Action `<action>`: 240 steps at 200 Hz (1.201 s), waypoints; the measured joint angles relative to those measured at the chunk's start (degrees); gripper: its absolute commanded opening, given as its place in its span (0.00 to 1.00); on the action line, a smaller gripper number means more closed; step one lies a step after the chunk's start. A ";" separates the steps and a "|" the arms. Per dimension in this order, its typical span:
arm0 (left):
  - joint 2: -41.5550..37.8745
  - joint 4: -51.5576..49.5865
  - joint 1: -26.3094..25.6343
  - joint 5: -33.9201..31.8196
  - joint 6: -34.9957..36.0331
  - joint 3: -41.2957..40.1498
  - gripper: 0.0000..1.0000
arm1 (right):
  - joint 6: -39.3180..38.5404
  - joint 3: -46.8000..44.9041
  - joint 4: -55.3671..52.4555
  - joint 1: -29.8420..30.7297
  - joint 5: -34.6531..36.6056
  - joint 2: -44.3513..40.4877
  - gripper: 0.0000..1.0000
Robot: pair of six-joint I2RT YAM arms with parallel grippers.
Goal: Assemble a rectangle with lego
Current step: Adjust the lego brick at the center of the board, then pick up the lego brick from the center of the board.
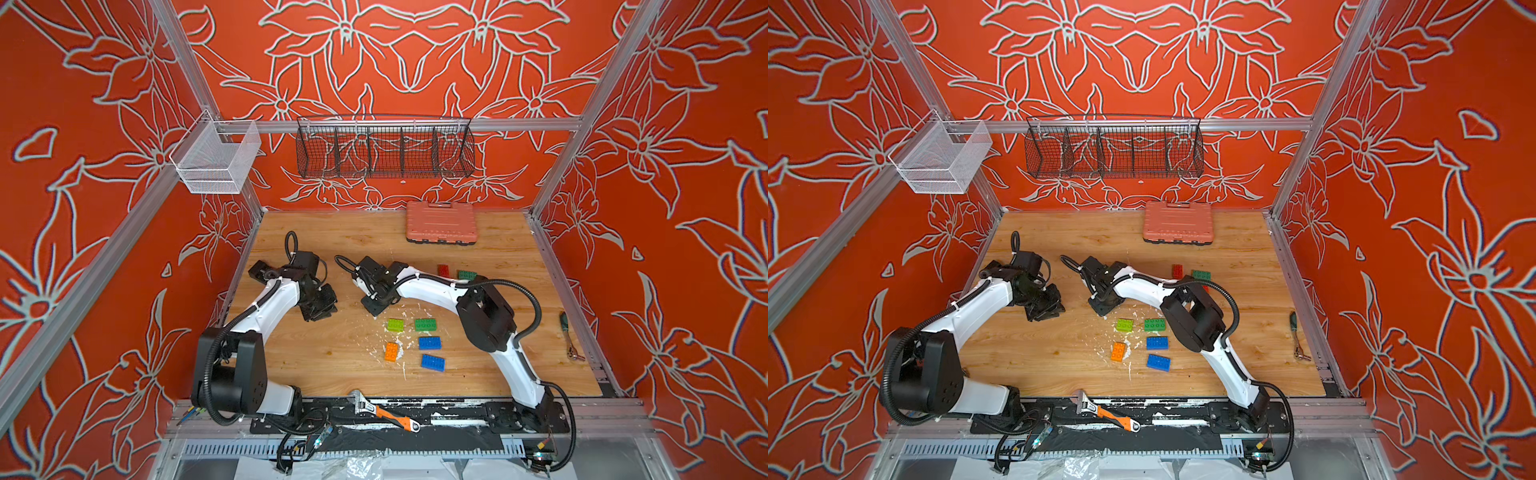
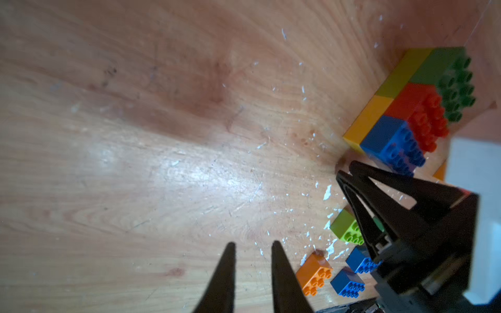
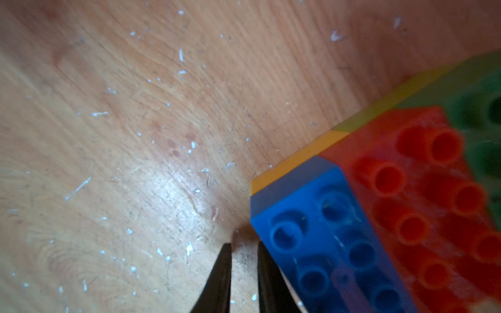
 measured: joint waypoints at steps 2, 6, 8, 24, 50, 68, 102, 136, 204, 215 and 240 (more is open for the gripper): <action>-0.09 -0.17 -0.39 -0.13 0.07 -0.11 0.35 | 0.04 0.00 0.02 -0.02 -0.09 -0.11 0.27; -0.22 -0.42 -0.98 -0.33 -0.39 -0.24 0.36 | -0.07 -0.09 0.04 0.00 -0.39 -0.31 0.28; -0.28 -0.52 -1.38 -0.33 -0.22 -0.33 0.37 | 0.15 -0.24 0.15 0.00 -0.66 -0.55 0.28; -0.63 -1.60 -4.57 -1.55 -1.36 -0.83 0.38 | 0.24 -2.21 1.01 -0.02 -2.62 -2.78 0.30; -2.08 -4.13 -12.17 -4.61 -4.02 -1.03 0.42 | 0.70 -6.80 1.75 -0.09 -4.63 -9.97 0.33; -3.13 -5.99 -18.27 -7.30 -6.47 -0.63 0.44 | 0.70 -10.10 2.05 -0.48 -5.44 -16.65 0.36; 1.49 -8.48 -28.72 -10.43 -10.56 5.35 0.44 | 0.17 -18.71 2.43 -5.25 -5.92 -29.64 0.45; 13.77 -9.75 -36.06 -13.31 -9.64 16.83 0.44 | -0.17 -27.04 1.86 -16.13 -5.40 -35.91 0.55; 26.18 -10.62 -37.38 -14.23 15.98 29.38 0.48 | 2.93 -32.41 4.31 -28.98 -7.74 -41.27 0.73; 26.60 -10.58 -37.44 -14.08 20.20 30.71 0.48 | 2.93 -32.41 4.55 -29.16 -7.87 -41.31 0.74; 26.93 -10.62 -37.53 -12.87 28.61 31.65 0.48 | 2.89 -33.09 4.61 -29.53 -8.33 -41.35 0.77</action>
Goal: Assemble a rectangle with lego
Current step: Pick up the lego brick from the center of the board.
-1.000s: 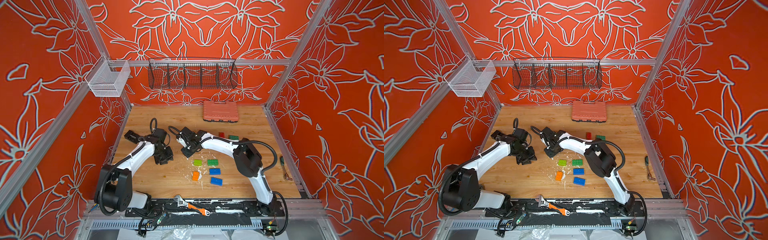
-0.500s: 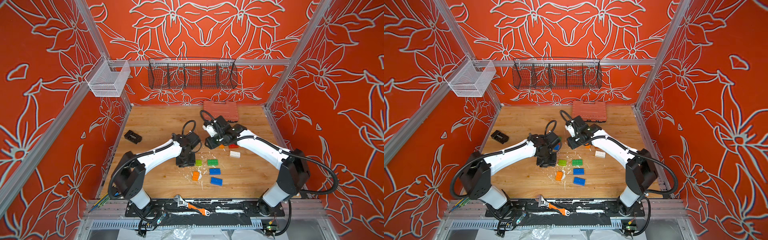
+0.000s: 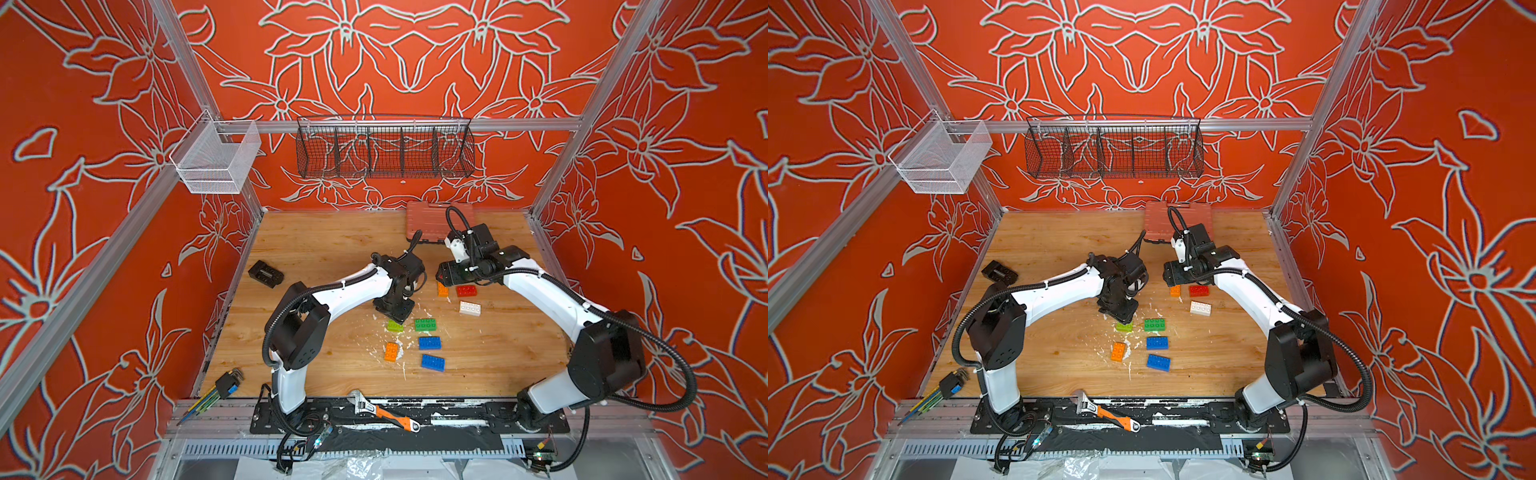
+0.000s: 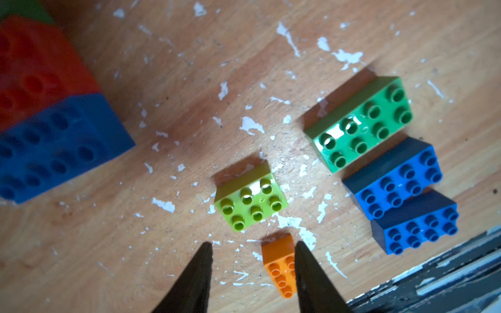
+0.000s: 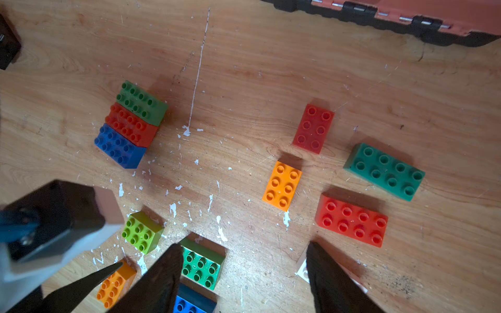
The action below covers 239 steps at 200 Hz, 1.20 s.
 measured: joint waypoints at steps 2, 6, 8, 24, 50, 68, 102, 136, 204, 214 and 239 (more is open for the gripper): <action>0.07 -0.07 -0.04 0.04 0.90 0.00 0.48 | 0.04 -0.07 0.00 -0.07 0.00 -0.02 0.77; 0.11 -0.15 -0.09 0.04 1.86 0.00 0.48 | -0.02 -0.24 0.02 -0.13 -0.02 -0.02 0.78; 0.20 -0.15 -0.15 0.02 2.69 -0.04 0.48 | -0.02 -0.28 0.02 -0.15 -0.02 -0.02 0.79; 0.76 -0.09 -0.55 -0.13 6.91 -0.35 0.49 | -0.17 -0.50 -0.07 -0.37 -0.02 -0.02 0.81; 2.05 0.04 -1.09 -1.62 12.24 -1.44 0.49 | -0.48 -0.50 -0.02 -0.57 -0.37 -0.02 0.83; 3.06 0.37 -1.09 -2.69 15.10 -1.77 0.49 | -0.66 -0.50 -0.02 -0.57 -0.68 -0.02 0.84; 4.37 1.57 -1.09 -3.98 18.73 -1.60 0.49 | -1.03 -0.50 -0.02 -0.57 -0.98 -0.02 0.84; 6.47 1.97 -1.09 -3.93 20.92 -0.31 0.49 | -1.18 -0.52 -0.02 -0.59 -1.33 0.04 0.84; 8.81 2.93 -1.09 -3.96 20.06 0.07 0.33 | -1.36 -0.52 -0.02 -0.59 -2.01 0.42 0.83; 8.81 2.80 -1.09 -3.74 19.17 0.13 0.22 | -1.36 -0.52 -0.02 -0.59 -2.19 0.46 0.83; 8.81 1.88 -1.09 -2.29 16.50 1.40 0.07 | -1.36 -0.52 -0.02 -0.59 -2.64 0.63 0.83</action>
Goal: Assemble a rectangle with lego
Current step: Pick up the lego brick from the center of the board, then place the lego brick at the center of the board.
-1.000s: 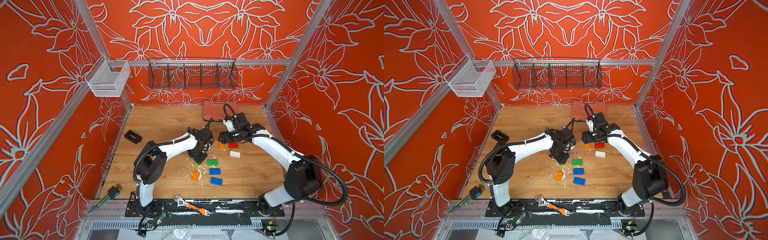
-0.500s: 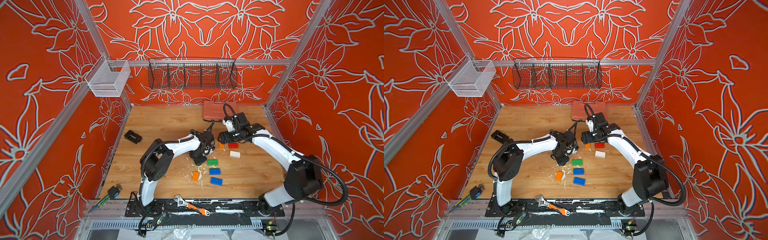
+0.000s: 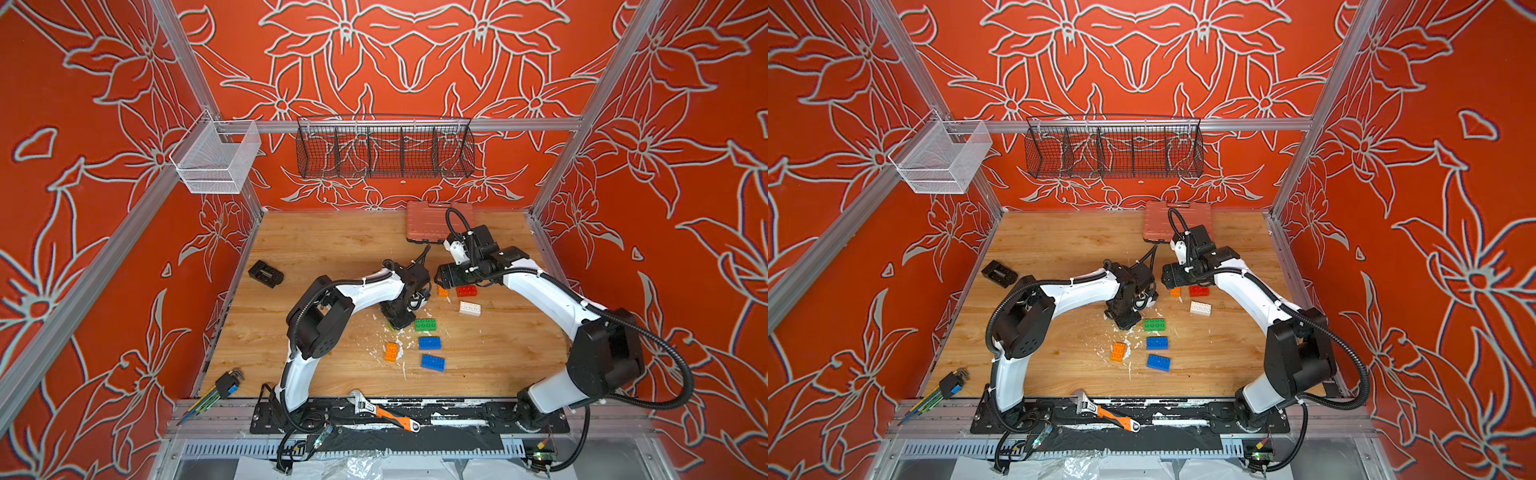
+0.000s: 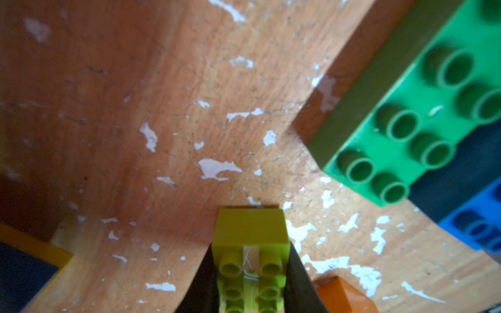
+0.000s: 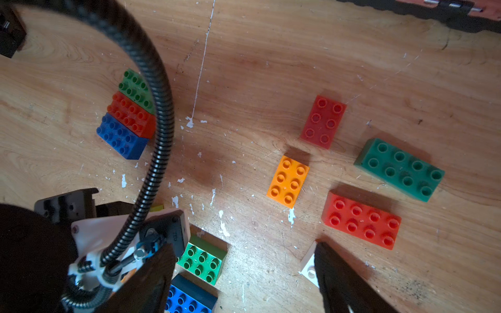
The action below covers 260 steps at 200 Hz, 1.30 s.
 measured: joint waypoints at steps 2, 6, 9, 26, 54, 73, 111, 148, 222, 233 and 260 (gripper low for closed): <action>0.00 -0.09 0.00 0.09 -0.39 0.15 0.06 | 0.00 0.00 0.00 0.00 -0.09 0.02 0.83; 0.00 -0.26 0.00 0.20 -0.98 0.37 0.06 | 0.00 0.00 0.00 0.00 -0.22 0.04 0.83; 0.00 -0.37 0.00 0.26 -1.53 0.55 0.06 | 0.00 0.00 0.00 0.00 -0.28 0.07 0.83; 0.00 -1.07 0.00 0.37 -4.76 1.22 0.03 | 0.02 -0.13 0.11 0.00 -0.74 0.09 0.82; -0.07 -2.27 0.00 0.66 -12.35 1.42 0.03 | 0.07 -0.68 0.59 0.02 -1.38 0.09 0.81; -0.11 -2.93 0.00 1.20 -17.55 1.42 0.03 | 0.09 -0.70 0.90 0.02 -2.14 0.13 0.81; -0.31 -3.21 0.00 1.60 -25.66 0.42 0.04 | 0.33 -0.83 1.73 0.02 -3.13 0.90 0.80; -0.50 -3.06 0.02 1.64 -29.11 -0.61 0.04 | 0.44 -1.73 2.36 0.04 -3.28 0.92 0.80; -0.94 -1.84 0.09 3.37 -33.99 -2.47 0.07 | 0.44 -2.36 2.73 0.61 -3.30 0.92 0.80; -1.27 -1.70 0.11 3.41 -34.80 -3.02 0.08 | 0.46 -2.36 2.75 0.79 -3.30 0.92 0.80; -1.36 -1.60 0.13 3.78 -36.15 -3.28 0.08 | 0.44 -2.36 2.78 0.98 -3.30 0.94 0.80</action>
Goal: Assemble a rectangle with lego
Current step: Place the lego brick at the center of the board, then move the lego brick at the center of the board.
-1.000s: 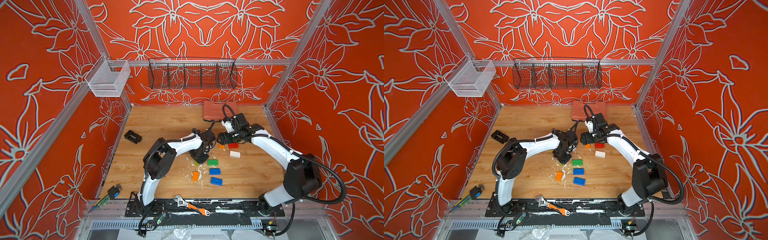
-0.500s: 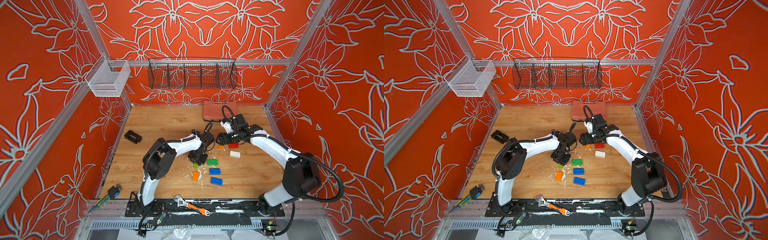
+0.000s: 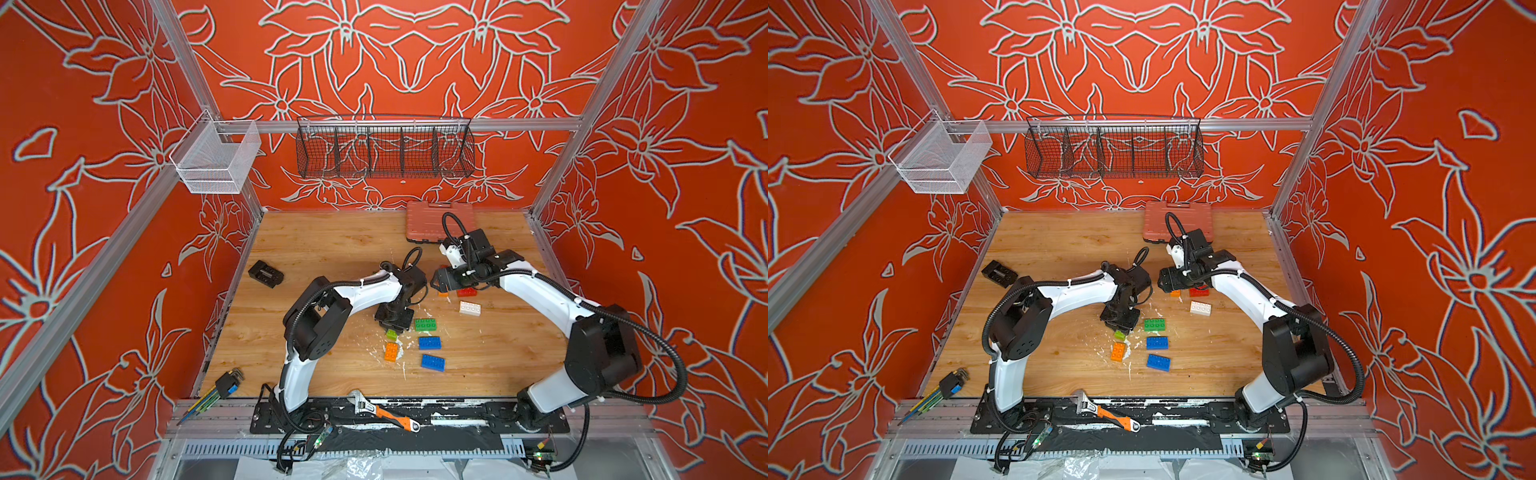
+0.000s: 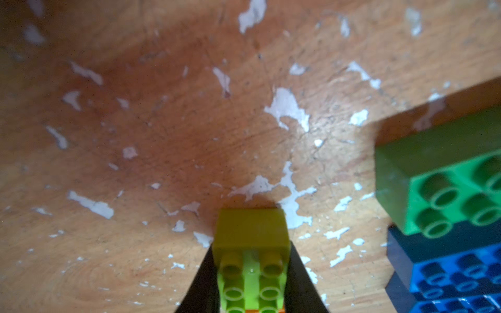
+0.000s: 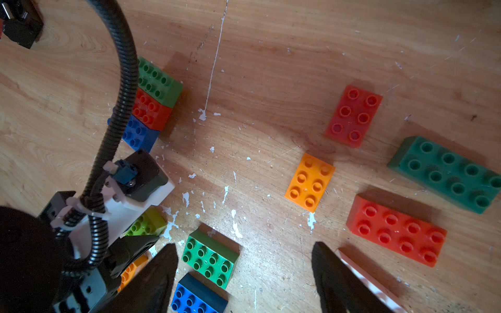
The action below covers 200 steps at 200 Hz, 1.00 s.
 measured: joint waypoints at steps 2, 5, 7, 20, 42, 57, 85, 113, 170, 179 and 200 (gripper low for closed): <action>0.00 0.02 0.00 0.02 -0.09 -0.04 0.08 | 0.00 0.00 0.00 0.00 0.00 0.00 0.80; -0.02 0.09 0.00 0.07 -0.24 -0.09 0.08 | 0.00 0.00 0.00 0.04 0.00 0.00 0.80; -0.04 0.13 0.00 0.07 -0.33 -0.13 0.09 | 0.00 0.00 0.00 0.07 0.02 0.00 0.80; -0.37 0.68 0.00 0.13 -0.94 -0.63 0.10 | 0.00 0.00 -0.02 0.20 0.04 0.00 0.80; -0.76 1.18 0.00 0.17 -1.73 -1.11 0.17 | 0.00 0.00 -0.04 0.46 0.04 0.00 0.80; -0.76 1.18 0.00 0.20 -1.95 -1.11 0.28 | -0.02 0.00 -0.04 0.68 0.04 0.00 0.80; -0.87 1.40 0.00 0.15 -2.58 -1.99 0.50 | -0.02 0.00 -0.07 0.92 0.04 0.02 0.80; -1.90 0.44 0.00 -1.07 -3.39 -2.56 0.53 | -0.04 0.02 -0.20 1.14 0.04 0.02 0.80; -12.33 -0.46 -0.26 -1.86 -5.70 -7.06 0.50 | -0.09 0.02 -0.33 1.44 0.17 0.02 0.80; -15.06 -0.17 -0.68 -1.64 -6.27 -9.03 0.50 | -0.09 0.02 -0.31 1.44 0.20 0.00 0.80; -20.28 0.61 -2.84 -1.25 -8.00 -13.73 0.50 | -0.07 0.00 -0.26 1.57 0.22 -0.09 0.80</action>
